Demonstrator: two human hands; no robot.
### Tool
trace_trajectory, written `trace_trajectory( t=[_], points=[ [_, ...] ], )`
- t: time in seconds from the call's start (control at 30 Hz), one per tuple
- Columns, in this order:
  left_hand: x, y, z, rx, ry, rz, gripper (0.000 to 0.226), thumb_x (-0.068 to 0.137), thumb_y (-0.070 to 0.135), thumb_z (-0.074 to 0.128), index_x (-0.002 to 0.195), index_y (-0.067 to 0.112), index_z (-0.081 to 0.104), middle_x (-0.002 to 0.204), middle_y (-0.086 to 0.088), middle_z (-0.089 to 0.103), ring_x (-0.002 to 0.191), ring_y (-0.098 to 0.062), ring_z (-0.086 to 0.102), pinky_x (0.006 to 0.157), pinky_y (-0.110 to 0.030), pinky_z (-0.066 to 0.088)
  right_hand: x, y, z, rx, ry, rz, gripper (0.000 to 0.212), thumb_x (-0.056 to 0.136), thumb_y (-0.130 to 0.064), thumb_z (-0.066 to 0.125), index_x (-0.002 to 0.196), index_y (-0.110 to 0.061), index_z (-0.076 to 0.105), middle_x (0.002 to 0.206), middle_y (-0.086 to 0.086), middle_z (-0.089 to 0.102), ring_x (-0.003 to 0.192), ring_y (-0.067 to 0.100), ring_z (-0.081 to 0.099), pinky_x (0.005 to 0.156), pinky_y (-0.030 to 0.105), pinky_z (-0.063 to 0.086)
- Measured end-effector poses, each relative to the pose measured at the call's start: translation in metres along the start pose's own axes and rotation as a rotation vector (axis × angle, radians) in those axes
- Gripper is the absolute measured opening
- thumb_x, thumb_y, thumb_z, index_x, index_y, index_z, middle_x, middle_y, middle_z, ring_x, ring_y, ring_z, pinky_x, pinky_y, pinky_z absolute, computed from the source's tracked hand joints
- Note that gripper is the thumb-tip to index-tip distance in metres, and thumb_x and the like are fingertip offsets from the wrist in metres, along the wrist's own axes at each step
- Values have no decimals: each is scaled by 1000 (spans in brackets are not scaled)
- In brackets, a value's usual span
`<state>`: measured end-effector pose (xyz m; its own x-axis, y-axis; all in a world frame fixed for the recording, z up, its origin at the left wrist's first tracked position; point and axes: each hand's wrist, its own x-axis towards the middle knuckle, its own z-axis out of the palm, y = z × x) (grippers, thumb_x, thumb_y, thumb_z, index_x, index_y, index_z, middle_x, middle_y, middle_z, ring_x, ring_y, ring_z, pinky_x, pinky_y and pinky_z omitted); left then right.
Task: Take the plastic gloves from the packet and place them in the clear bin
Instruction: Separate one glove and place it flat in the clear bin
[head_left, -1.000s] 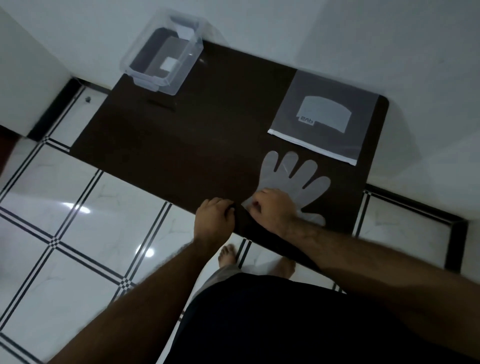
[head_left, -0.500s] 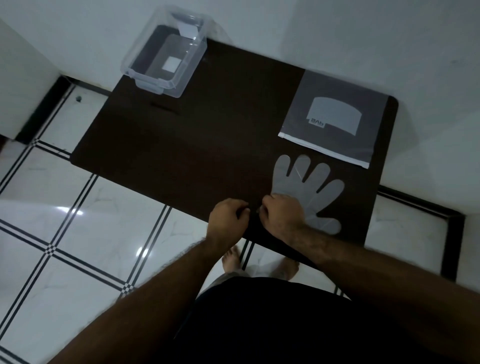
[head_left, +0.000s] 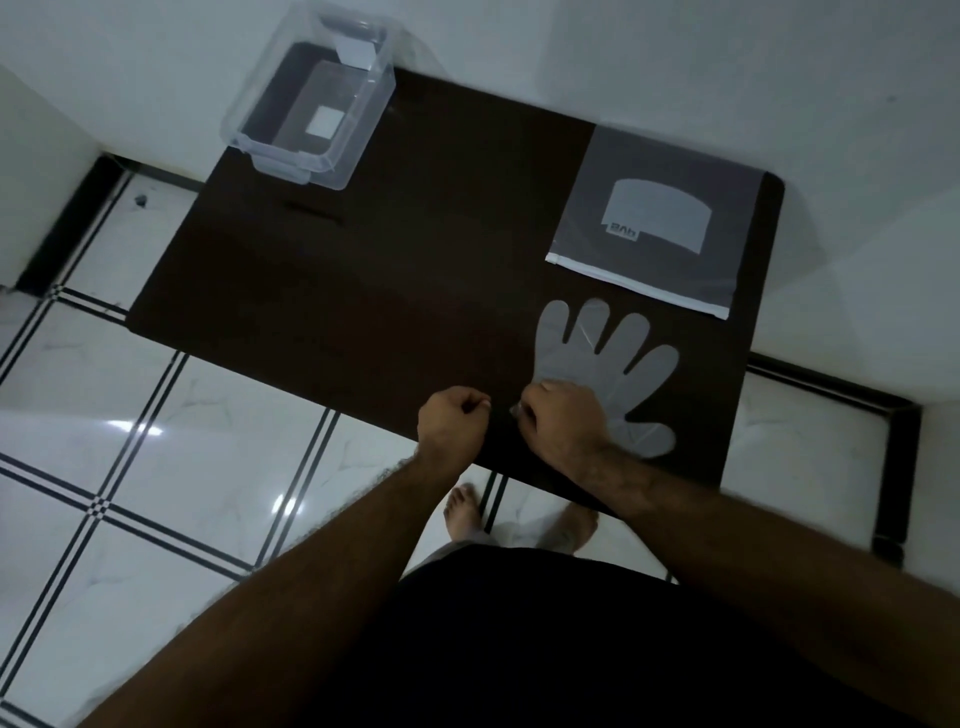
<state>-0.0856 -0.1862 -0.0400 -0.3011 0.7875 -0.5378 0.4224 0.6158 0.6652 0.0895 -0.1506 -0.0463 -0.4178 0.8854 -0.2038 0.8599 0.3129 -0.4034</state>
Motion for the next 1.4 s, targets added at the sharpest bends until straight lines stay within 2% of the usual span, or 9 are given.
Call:
trace_trajectory(
  t=[0.2,0.33,0.47,0.6,0.73,0.83,1.0,1.27,1.4],
  points=[
    [-2,5,4,158,-39,126,16,102,22,67,112,21,80,100,12,73,82,4,63,67,-5,40,-3,7,4,43,4,46,19,99,-34,60,87,-19,65,84,2,66,79,24,62,77,46,55],
    [0,11,14,164,-105,148,20,101,22,70,117,20,80,109,8,77,94,-3,68,73,-7,43,-9,11,-3,201,44,68,23,100,-37,55,87,-21,66,81,-3,64,75,16,60,73,41,56],
    [4,16,25,81,-121,101,16,98,20,74,111,21,82,99,13,74,84,6,64,66,-2,46,-13,17,-7,319,57,112,10,101,-23,65,96,-15,68,89,0,67,81,15,61,75,36,55],
    [5,21,37,-314,-158,-117,11,97,21,75,94,17,85,89,-2,82,88,-21,80,83,-36,66,-15,21,-9,428,-10,159,7,103,-21,63,104,-15,68,98,1,66,88,15,62,78,32,54],
    [2,34,40,-619,-274,-246,16,98,16,77,99,1,82,96,-19,81,81,-25,78,72,-30,62,-19,23,-17,503,-38,199,8,105,-20,63,107,-14,68,99,1,66,86,10,62,73,20,47],
    [5,35,44,-603,-305,-272,9,97,6,74,100,1,80,92,-18,79,71,-19,75,67,-27,60,-21,26,-23,575,-61,271,10,106,-21,62,107,-13,69,97,1,69,89,16,66,78,29,55],
    [7,32,51,-630,-345,-314,11,100,9,71,103,2,79,91,-15,78,74,-18,73,71,-30,59,-24,29,-28,633,-71,351,11,107,-23,60,103,-16,67,97,2,69,92,20,67,87,45,61],
    [4,37,55,-687,-311,-326,10,100,7,71,95,4,79,82,-12,76,66,-14,71,63,-26,59,-26,30,-37,760,-71,462,11,105,-26,64,101,-19,70,99,4,72,95,22,69,88,45,61],
    [2,31,48,-488,-266,-256,10,100,14,73,95,8,80,85,-8,77,72,-15,71,67,-27,59,-26,29,-45,886,-49,571,19,110,-29,55,104,-16,68,101,6,69,90,18,66,75,32,54]
  ],
)
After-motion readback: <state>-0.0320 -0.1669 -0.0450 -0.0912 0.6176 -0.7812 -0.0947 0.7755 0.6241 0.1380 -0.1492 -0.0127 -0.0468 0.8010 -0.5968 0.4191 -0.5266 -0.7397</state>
